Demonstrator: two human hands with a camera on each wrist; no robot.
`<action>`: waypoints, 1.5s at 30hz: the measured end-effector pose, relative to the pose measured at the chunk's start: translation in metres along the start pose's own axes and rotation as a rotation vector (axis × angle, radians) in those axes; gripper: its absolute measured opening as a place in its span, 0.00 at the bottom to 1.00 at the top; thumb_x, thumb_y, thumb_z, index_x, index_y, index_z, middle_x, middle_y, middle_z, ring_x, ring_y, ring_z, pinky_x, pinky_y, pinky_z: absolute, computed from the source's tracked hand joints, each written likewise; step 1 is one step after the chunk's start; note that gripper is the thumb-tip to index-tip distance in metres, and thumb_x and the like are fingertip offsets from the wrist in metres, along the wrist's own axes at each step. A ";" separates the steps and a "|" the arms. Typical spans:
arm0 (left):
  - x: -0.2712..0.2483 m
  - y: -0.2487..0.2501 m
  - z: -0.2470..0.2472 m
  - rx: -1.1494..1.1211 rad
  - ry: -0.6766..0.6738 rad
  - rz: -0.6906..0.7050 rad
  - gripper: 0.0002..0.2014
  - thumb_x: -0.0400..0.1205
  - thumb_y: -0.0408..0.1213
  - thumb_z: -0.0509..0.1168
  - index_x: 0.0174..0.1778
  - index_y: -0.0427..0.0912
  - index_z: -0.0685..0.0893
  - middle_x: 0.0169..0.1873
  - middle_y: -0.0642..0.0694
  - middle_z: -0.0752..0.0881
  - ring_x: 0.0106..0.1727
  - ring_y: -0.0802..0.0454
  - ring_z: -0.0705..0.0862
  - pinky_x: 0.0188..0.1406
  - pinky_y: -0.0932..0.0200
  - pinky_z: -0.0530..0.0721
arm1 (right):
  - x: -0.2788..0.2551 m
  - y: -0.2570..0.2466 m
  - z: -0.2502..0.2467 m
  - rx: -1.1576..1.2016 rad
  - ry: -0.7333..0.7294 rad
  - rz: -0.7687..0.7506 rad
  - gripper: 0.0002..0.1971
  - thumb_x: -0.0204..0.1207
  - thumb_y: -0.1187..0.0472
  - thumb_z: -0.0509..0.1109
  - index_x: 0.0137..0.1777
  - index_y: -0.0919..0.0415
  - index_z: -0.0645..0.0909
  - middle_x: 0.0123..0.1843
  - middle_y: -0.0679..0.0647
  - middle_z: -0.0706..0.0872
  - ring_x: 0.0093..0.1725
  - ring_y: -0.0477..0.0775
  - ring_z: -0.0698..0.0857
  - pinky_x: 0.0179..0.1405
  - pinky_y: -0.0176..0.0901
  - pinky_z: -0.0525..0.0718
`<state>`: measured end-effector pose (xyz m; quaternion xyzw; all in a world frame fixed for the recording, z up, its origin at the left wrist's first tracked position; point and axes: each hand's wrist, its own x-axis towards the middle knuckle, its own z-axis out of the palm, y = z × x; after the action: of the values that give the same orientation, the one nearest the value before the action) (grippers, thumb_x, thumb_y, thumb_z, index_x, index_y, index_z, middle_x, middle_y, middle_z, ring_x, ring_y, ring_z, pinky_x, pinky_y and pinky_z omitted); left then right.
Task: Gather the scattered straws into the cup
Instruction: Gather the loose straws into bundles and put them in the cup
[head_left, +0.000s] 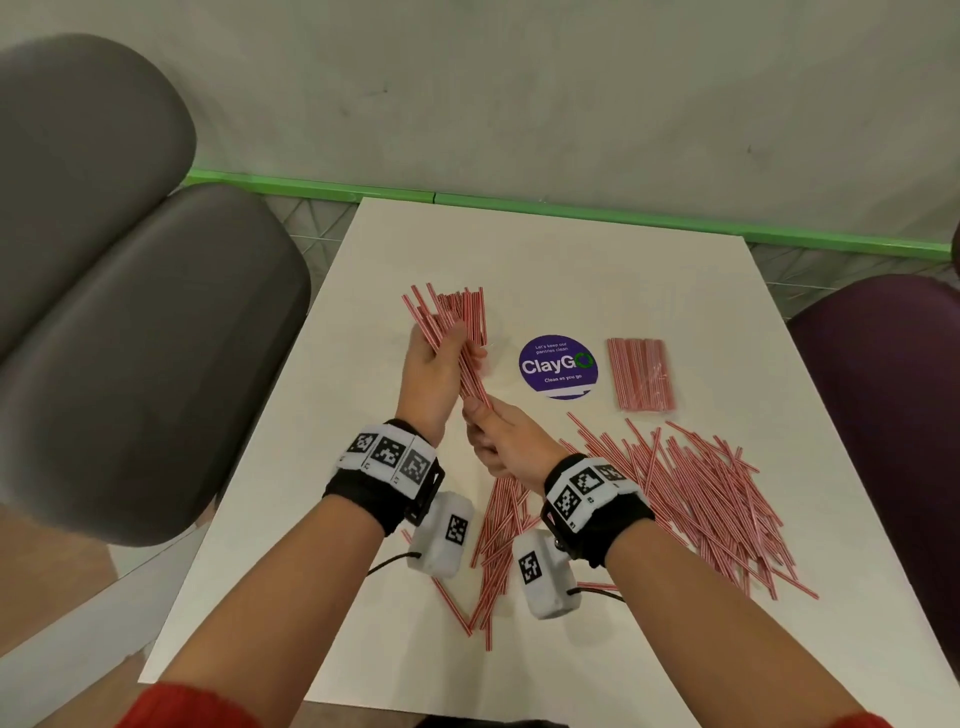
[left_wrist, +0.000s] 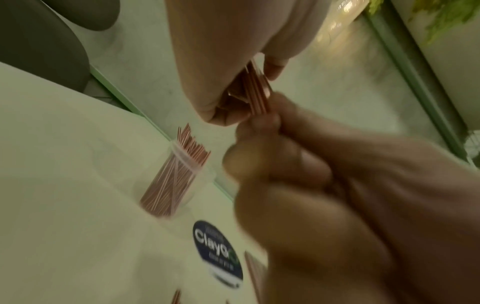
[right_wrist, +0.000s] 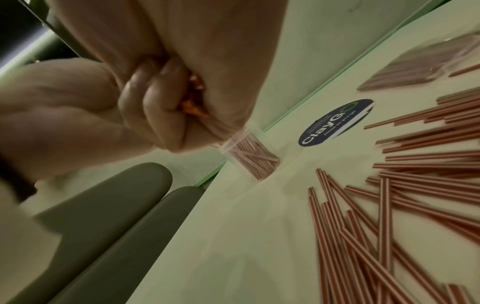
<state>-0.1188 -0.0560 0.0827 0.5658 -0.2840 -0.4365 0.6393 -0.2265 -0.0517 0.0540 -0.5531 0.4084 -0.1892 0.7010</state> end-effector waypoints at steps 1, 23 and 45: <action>0.005 0.004 -0.001 -0.004 0.038 0.011 0.10 0.84 0.39 0.59 0.60 0.42 0.72 0.38 0.45 0.84 0.37 0.51 0.83 0.40 0.57 0.82 | -0.001 0.001 0.000 -0.013 -0.009 0.009 0.16 0.85 0.49 0.52 0.36 0.53 0.63 0.25 0.45 0.63 0.17 0.39 0.59 0.14 0.28 0.56; 0.017 -0.012 0.001 0.064 0.095 0.079 0.07 0.87 0.37 0.51 0.46 0.51 0.72 0.27 0.50 0.73 0.19 0.55 0.72 0.21 0.59 0.72 | 0.009 -0.012 0.004 0.018 0.006 0.106 0.13 0.84 0.53 0.55 0.39 0.57 0.72 0.28 0.54 0.73 0.12 0.40 0.63 0.12 0.27 0.56; 0.031 -0.013 0.004 0.126 0.243 0.134 0.07 0.87 0.39 0.51 0.60 0.51 0.68 0.33 0.53 0.80 0.34 0.48 0.82 0.42 0.49 0.83 | 0.042 -0.023 -0.009 0.153 0.385 0.149 0.20 0.79 0.48 0.63 0.31 0.61 0.80 0.21 0.51 0.68 0.12 0.42 0.61 0.12 0.32 0.56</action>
<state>-0.1111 -0.0849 0.0663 0.6332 -0.2685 -0.3024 0.6600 -0.2037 -0.0945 0.0592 -0.4202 0.5589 -0.2694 0.6621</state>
